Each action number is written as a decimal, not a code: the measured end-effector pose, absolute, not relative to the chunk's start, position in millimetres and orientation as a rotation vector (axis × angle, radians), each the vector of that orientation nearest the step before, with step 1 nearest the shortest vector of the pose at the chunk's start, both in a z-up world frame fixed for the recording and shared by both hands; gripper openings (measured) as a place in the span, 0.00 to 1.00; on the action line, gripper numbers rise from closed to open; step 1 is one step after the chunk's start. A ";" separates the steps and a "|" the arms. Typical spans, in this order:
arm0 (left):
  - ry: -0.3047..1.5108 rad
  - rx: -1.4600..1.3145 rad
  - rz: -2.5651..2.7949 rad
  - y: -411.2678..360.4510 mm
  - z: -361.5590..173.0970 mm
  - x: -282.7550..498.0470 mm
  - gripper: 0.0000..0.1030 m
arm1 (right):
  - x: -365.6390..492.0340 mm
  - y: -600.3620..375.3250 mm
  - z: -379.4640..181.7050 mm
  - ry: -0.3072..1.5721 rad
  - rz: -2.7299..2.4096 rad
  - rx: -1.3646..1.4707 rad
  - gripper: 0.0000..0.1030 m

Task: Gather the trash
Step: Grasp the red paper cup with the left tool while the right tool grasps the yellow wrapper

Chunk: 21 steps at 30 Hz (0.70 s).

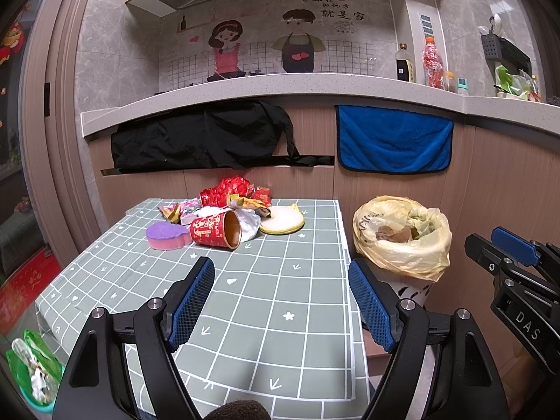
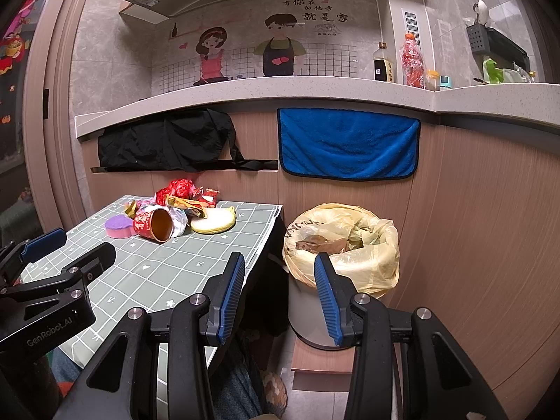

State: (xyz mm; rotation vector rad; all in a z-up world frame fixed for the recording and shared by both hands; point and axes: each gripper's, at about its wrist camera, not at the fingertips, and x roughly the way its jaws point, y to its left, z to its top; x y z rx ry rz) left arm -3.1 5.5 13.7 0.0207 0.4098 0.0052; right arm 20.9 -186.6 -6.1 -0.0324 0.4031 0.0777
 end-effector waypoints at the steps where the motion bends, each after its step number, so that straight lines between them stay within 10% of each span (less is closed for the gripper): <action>1: 0.412 0.020 0.005 6.3 14.4 -2.7 0.77 | 21.0 -186.6 -6.2 0.404 0.077 -0.032 0.38; 21: 0.534 -0.059 0.033 117.5 -10.2 127.6 0.77 | 137.4 -136.0 -11.1 0.422 0.165 -0.104 0.38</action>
